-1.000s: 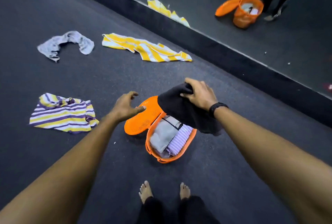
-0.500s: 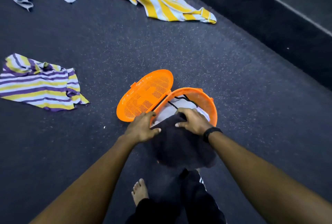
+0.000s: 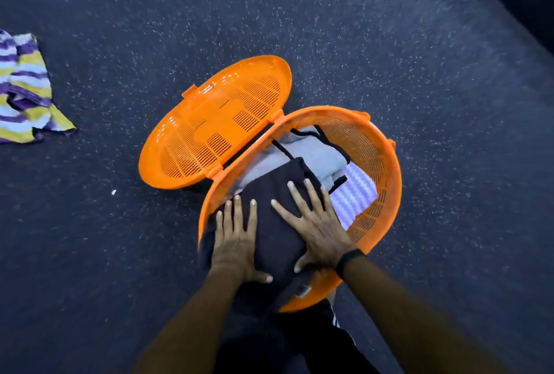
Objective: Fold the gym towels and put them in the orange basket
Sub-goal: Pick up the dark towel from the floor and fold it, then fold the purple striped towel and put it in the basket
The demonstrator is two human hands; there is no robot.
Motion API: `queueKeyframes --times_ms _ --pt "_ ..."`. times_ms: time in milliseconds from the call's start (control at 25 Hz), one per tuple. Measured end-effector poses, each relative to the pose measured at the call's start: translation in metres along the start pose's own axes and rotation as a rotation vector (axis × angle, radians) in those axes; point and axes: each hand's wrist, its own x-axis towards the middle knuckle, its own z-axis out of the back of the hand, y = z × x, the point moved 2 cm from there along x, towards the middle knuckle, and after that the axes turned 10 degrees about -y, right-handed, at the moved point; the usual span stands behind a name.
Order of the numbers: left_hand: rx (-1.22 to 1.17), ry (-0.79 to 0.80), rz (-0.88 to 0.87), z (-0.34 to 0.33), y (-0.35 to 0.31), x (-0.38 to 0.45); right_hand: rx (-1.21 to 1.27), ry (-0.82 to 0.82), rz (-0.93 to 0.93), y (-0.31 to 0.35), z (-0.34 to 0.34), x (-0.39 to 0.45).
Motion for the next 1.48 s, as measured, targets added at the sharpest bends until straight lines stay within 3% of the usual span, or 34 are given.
queueKeyframes --times_ms 320,520,720,920,1120,1240,1480 --pt "0.061 -0.033 0.101 -0.051 -0.001 0.049 -0.064 -0.073 -0.036 -0.014 -0.065 0.036" --pt "-0.182 -0.017 0.014 0.0 0.004 0.014 0.077 0.02 0.041 -0.024 -0.006 0.022" --pt "-0.346 -0.137 0.002 0.141 0.017 -0.084 0.293 -0.066 -0.179 -0.038 0.183 -0.023" --pt "-0.503 -0.41 0.123 0.362 0.025 -0.182 0.406 -0.229 -0.297 -0.039 0.427 -0.026" --pt "-0.557 -0.766 0.179 0.587 0.037 -0.304 0.388 -0.373 -0.187 0.005 0.694 -0.023" --pt "-0.564 -0.912 0.182 0.678 0.045 -0.38 0.39 -0.464 -0.134 0.041 0.811 -0.033" --pt "-0.62 -1.114 0.269 0.782 0.092 -0.542 0.42 -0.599 0.063 0.143 0.961 -0.067"
